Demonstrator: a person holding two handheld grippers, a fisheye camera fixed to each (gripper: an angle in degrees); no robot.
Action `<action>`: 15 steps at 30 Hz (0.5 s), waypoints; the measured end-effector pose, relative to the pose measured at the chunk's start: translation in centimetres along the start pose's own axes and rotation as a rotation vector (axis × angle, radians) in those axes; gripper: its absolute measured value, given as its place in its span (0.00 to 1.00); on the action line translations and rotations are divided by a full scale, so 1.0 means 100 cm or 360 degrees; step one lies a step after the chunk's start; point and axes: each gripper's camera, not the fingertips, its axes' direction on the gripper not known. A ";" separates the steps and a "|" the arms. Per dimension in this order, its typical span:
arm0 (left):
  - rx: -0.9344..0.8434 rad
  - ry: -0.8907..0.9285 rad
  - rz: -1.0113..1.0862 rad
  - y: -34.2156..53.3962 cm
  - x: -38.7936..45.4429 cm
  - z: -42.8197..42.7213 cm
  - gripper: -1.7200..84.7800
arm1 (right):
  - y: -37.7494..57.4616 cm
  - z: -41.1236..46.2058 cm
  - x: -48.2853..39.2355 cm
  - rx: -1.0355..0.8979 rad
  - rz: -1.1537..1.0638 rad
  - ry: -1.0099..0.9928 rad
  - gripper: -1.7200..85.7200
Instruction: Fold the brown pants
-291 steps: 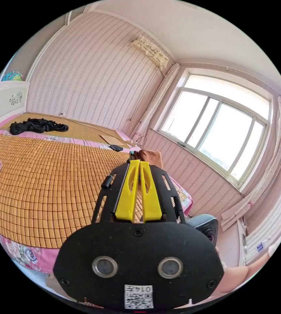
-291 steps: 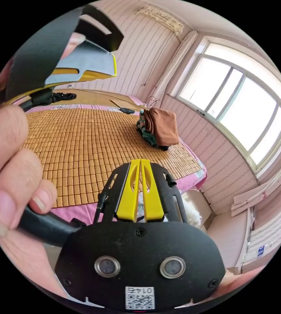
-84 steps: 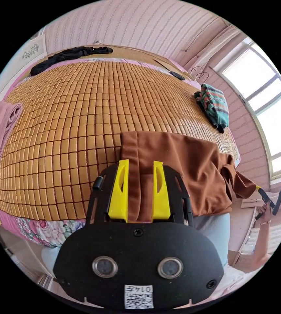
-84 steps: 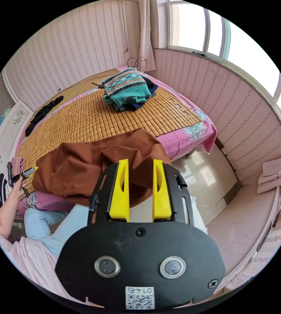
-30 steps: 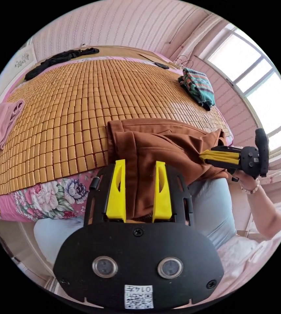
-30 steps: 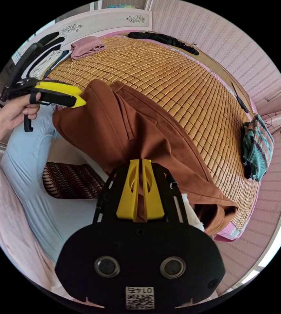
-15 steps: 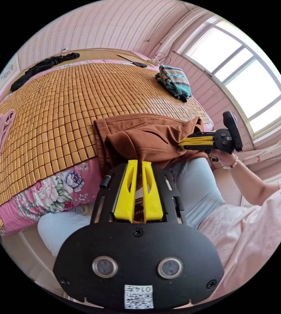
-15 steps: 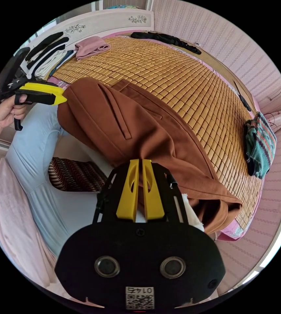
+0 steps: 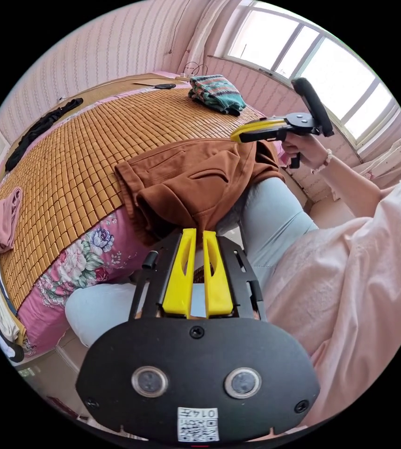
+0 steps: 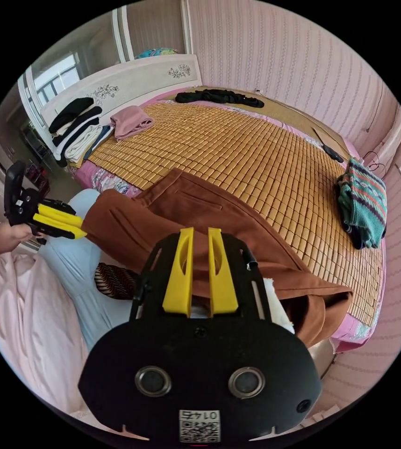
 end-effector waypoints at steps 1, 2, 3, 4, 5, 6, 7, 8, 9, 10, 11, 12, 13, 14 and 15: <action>0.0001 0.0000 -0.0002 0.001 0.001 0.001 0.03 | -0.008 0.000 0.008 0.0017 0.0001 0.0016 0.12; 0.0009 0.0005 -0.0019 0.003 0.002 0.001 0.03 | -0.013 0.002 0.012 0.0007 0.0005 0.0031 0.12; 0.0022 0.0021 -0.0044 0.006 0.003 0.002 0.04 | -0.024 0.009 0.020 -0.0031 0.0010 0.0047 0.14; 0.0031 0.0031 -0.0060 0.007 0.003 0.001 0.04 | -0.036 0.017 0.026 -0.0066 -0.0012 0.0045 0.15; 0.0048 0.0048 -0.0096 0.009 0.003 0.000 0.04 | -0.043 0.022 0.028 -0.0080 -0.0027 0.0050 0.16; 0.0060 0.0056 -0.0121 0.012 0.004 -0.001 0.04 | -0.056 0.033 0.031 -0.0112 -0.0076 0.0083 0.17; 0.0064 0.0054 -0.0128 0.013 0.005 -0.001 0.04 | -0.069 0.047 0.032 -0.0182 -0.0120 0.0145 0.18; 0.0066 0.0044 -0.0134 0.014 0.008 -0.002 0.04 | -0.076 0.055 0.033 -0.0231 -0.0143 0.0174 0.18; 0.0065 0.0030 -0.0134 0.015 0.011 -0.003 0.04 | -0.088 0.073 0.034 -0.0334 -0.0178 0.0233 0.18; 0.0066 0.0023 -0.0133 0.016 0.012 -0.004 0.04 | -0.096 0.091 0.034 -0.0433 -0.0202 0.0272 0.18; 0.0064 0.0017 -0.0131 0.018 0.015 -0.004 0.04 | -0.099 0.101 0.035 -0.0487 -0.0214 0.0288 0.18; 0.0063 0.0016 -0.0137 0.019 0.017 -0.005 0.03 | -0.101 0.119 0.035 -0.0614 -0.0220 0.0312 0.17; 0.0064 0.0013 -0.0141 0.019 0.017 -0.005 0.03 | -0.100 0.136 0.033 -0.0737 -0.0230 0.0304 0.15; 0.0062 0.0011 -0.0148 0.020 0.018 -0.005 0.03 | -0.100 0.137 0.032 -0.0725 -0.0238 0.0237 0.15; 0.0055 0.0012 -0.0152 0.020 0.019 -0.003 0.03 | -0.098 0.133 0.031 -0.0646 -0.0239 0.0203 0.14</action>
